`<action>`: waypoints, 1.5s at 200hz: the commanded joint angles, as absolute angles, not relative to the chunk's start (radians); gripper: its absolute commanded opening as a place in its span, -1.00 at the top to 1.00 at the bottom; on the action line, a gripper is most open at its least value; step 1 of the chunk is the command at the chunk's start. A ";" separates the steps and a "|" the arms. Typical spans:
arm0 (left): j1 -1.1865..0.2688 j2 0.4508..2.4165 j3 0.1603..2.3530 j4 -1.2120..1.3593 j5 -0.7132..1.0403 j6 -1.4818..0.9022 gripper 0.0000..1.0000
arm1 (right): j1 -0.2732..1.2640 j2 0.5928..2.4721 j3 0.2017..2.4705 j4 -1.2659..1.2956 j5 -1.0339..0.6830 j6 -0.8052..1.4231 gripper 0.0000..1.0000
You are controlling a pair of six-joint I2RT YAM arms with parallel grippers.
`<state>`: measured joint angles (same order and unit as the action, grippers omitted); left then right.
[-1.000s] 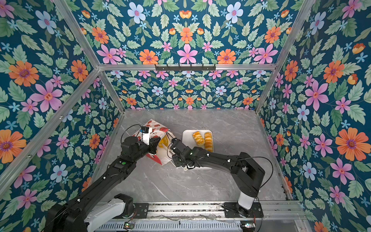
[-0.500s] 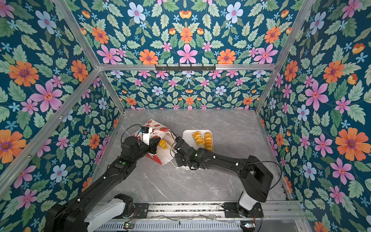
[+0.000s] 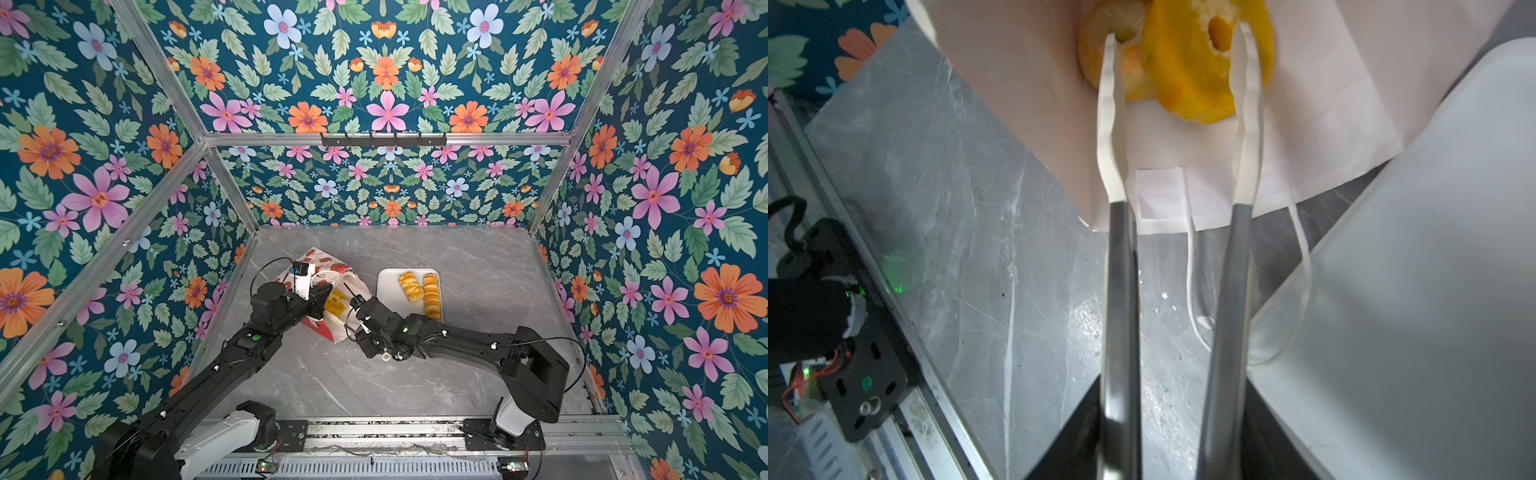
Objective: Take the fake bread out of the paper bag
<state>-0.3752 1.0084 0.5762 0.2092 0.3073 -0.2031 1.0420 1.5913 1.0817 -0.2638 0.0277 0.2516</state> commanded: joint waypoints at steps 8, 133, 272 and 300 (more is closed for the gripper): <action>-0.376 1.003 0.586 0.229 0.304 -0.201 1.00 | 1.060 1.586 1.071 -0.302 0.109 0.147 0.10; -0.376 1.005 0.586 0.224 0.299 -0.197 1.00 | 1.147 1.719 1.141 -0.313 0.417 -0.009 0.11; -0.376 0.999 0.587 0.221 0.300 -0.199 1.00 | 1.181 1.754 1.159 -0.264 0.520 -0.069 0.11; -0.376 0.999 0.584 0.222 0.299 -0.201 1.00 | 1.196 1.766 1.160 -0.261 0.524 -0.072 0.11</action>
<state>-0.3752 1.0035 0.5819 0.2085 0.2962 -0.2028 1.1870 1.7580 1.1530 -0.2874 0.4988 -0.0597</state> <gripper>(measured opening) 0.050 0.446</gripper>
